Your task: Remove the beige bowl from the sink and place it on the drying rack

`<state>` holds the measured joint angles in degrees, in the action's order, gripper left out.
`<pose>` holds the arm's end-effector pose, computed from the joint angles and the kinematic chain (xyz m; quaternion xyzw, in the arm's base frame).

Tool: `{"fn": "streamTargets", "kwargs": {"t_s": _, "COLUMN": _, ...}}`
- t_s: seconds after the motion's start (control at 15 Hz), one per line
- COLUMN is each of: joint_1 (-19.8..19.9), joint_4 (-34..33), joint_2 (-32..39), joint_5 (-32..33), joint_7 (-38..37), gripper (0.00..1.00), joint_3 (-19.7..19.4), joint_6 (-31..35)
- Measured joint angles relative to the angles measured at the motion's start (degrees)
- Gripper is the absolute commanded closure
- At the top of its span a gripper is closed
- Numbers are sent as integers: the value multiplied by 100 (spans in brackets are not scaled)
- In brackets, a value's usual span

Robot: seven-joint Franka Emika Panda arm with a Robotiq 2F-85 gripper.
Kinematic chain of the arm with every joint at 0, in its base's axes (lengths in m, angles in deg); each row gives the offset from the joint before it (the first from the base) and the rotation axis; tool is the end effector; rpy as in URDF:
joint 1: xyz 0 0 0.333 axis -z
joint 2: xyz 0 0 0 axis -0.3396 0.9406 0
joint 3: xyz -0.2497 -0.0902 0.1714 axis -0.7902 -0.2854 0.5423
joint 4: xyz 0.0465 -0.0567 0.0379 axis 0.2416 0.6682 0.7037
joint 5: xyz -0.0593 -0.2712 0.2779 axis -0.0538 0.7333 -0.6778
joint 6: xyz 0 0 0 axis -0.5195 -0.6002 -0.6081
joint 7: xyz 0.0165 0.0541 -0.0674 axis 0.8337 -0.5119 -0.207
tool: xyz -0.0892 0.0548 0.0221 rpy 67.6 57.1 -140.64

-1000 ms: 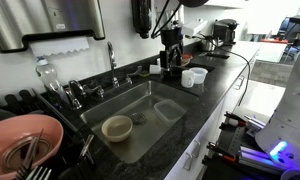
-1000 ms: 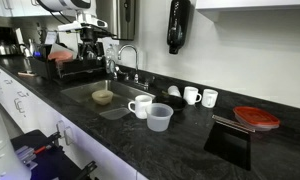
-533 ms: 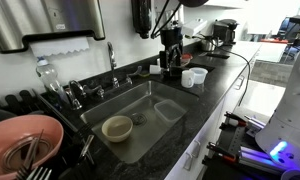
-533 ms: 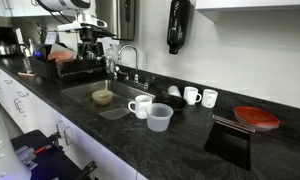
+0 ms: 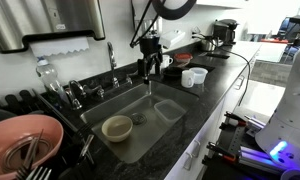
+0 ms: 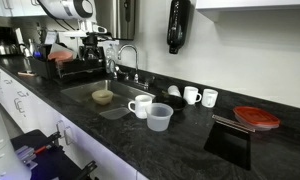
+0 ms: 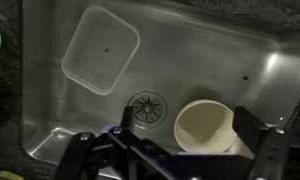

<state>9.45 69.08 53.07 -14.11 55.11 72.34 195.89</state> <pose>0.4638 0.2234 0.4071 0.9926 0.1162 0.0056 0.0334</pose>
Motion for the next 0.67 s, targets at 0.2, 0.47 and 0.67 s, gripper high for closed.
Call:
{"fn": "streamTargets", "kwargs": {"t_s": 0.2, "joint_1": -184, "joint_4": -448, "joint_2": 746, "joint_5": 129, "joint_7": -1, "gripper": 0, "joint_3": 16, "joint_6": 165}}
{"fn": "streamTargets", "kwargs": {"t_s": 0.47, "joint_1": -284, "joint_4": -803, "joint_2": 1234, "joint_5": 177, "joint_7": 0, "gripper": 0, "joint_3": 7, "joint_6": 189}}
{"fn": "streamTargets", "kwargs": {"t_s": 0.67, "joint_1": -284, "joint_4": -817, "joint_2": 1205, "joint_5": 177, "joint_7": 0, "gripper": 0, "joint_3": -3, "joint_6": 183}}
